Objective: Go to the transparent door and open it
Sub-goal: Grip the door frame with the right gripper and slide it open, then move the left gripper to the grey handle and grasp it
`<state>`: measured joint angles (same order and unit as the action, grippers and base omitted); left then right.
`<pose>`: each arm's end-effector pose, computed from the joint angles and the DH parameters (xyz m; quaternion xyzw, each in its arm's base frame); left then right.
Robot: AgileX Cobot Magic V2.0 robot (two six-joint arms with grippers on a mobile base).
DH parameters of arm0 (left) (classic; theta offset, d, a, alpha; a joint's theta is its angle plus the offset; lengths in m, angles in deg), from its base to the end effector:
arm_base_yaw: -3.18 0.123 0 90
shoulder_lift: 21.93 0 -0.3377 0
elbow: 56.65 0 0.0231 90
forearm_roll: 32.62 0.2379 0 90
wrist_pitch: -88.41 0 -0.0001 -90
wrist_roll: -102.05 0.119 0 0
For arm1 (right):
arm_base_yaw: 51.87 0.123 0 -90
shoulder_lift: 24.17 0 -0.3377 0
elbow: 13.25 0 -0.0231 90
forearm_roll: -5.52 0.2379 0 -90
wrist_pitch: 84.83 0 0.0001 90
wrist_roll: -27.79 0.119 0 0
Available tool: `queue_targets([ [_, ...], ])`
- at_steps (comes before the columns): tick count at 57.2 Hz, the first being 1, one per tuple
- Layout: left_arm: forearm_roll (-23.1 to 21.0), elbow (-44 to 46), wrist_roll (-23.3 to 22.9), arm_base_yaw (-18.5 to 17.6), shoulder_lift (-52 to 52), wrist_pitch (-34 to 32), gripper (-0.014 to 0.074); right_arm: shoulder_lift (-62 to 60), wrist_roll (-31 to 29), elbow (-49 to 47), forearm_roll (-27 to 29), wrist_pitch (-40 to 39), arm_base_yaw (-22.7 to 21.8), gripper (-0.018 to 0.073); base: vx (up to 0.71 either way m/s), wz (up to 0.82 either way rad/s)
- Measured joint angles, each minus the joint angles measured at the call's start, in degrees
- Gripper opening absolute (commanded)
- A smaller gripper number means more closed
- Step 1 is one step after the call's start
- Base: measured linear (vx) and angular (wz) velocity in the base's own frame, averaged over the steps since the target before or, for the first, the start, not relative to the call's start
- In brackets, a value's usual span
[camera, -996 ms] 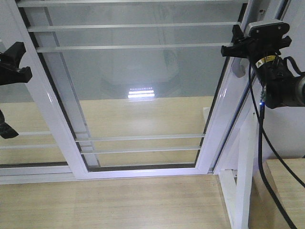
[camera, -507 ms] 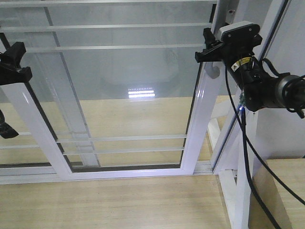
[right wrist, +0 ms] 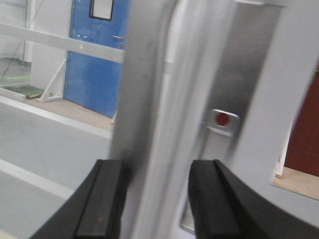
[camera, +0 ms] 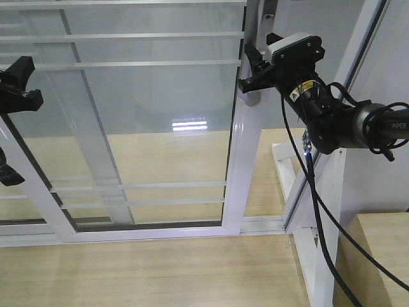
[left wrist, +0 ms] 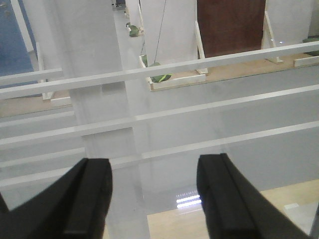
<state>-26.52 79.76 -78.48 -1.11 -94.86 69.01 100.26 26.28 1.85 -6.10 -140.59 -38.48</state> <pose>0.2410 -0.0223 0.3452 0.0739 0.7466 -0.0078 0.6612 0.4621 0.1304 0.2471 -0.1856 0.6456 0.0900 0.7353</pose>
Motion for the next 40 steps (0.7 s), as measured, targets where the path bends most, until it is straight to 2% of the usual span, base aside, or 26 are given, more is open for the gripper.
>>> queue_targets([
  [14, 0.00, 0.00, -0.21, 0.00, 0.00, 0.00, 0.0503, -0.38, -0.29, 0.00, 8.16, 1.18, -0.38, 0.0368, 0.00, 0.00],
  [21, 0.00, 0.00, -1.84, 0.00, 0.00, 0.00, 0.0503, -2.50, -0.33, 0.10, 8.81, 5.82, -0.96, 0.0368, 0.00, 0.00],
  [27, 0.74, 0.00, -4.35, 0.00, 0.00, 0.06, 0.0503, -6.02, -0.40, 0.10, 8.85, 12.99, -1.16, 0.0368, 0.00, 0.00],
  [33, 4.72, 0.00, -8.66, -0.57, 0.00, 0.98, 0.0503, -9.97, -0.40, 0.10, 8.99, 19.74, -1.32, 0.0368, 0.00, 0.00],
  [40, 13.90, 0.00, -16.26, -3.47, -1.26, 1.01, 0.0503, -14.22, -1.05, 0.10, 8.99, 25.70, -1.32, 0.0368, 0.00, 0.00],
])
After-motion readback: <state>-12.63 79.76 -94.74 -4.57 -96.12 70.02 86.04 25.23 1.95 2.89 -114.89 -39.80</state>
